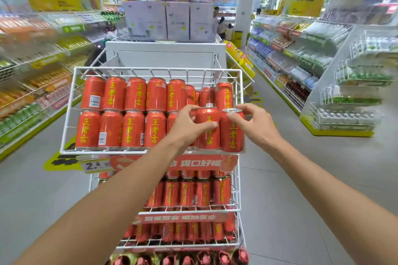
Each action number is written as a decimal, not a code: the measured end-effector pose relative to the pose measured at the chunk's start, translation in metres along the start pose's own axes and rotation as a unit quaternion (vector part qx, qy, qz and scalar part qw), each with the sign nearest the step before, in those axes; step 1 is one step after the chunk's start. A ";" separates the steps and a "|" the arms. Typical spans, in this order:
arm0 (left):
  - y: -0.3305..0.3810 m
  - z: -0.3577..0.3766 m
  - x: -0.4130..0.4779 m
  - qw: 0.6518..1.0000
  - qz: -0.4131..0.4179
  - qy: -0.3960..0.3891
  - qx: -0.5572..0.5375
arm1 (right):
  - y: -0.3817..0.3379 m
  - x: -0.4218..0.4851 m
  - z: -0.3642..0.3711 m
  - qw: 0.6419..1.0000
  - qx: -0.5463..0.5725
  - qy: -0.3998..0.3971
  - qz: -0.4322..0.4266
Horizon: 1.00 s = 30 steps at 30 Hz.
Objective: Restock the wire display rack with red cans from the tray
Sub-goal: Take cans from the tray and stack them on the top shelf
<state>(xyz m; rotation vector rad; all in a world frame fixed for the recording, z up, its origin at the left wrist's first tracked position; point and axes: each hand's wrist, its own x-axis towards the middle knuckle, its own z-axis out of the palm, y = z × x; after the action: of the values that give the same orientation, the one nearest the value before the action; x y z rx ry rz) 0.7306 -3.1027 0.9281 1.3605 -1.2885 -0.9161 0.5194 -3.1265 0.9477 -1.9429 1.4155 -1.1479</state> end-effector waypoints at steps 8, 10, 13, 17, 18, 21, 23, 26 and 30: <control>-0.009 0.004 0.005 0.998 0.033 -0.016 0.046 | 0.011 0.005 0.002 0.999 -0.011 -0.003 -0.037; -0.006 0.001 0.006 0.996 0.037 -0.024 0.079 | 0.013 0.007 0.002 0.999 -0.026 0.007 -0.047; -0.002 -0.002 0.011 0.984 0.080 -0.030 0.156 | 0.017 0.010 0.003 0.997 -0.041 0.012 -0.071; 0.005 0.001 0.010 0.944 0.176 -0.014 0.277 | 0.020 0.017 0.002 0.984 -0.107 0.023 -0.140; 0.005 0.003 0.008 0.937 0.193 -0.014 0.291 | 0.021 0.020 0.001 0.978 -0.126 0.019 -0.168; 0.006 0.004 0.007 0.930 0.208 -0.001 0.304 | 0.023 0.029 -0.005 0.962 -0.175 -0.037 -0.207; 0.009 0.004 0.011 0.928 0.206 -0.003 0.312 | 0.021 0.036 -0.010 0.954 -0.204 -0.076 -0.207; 0.012 0.003 0.020 0.925 0.196 -0.010 0.324 | 0.014 0.045 -0.011 0.931 -0.270 -0.119 -0.215; 0.012 0.003 0.027 0.922 0.184 -0.015 0.340 | 0.006 0.051 -0.008 0.899 -0.351 -0.160 -0.207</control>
<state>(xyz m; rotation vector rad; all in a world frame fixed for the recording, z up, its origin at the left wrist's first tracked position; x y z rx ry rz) 0.7289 -3.1291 0.9420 1.5326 -1.9114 -0.2195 0.5157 -3.1750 0.9653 -2.8817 1.3753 -0.4229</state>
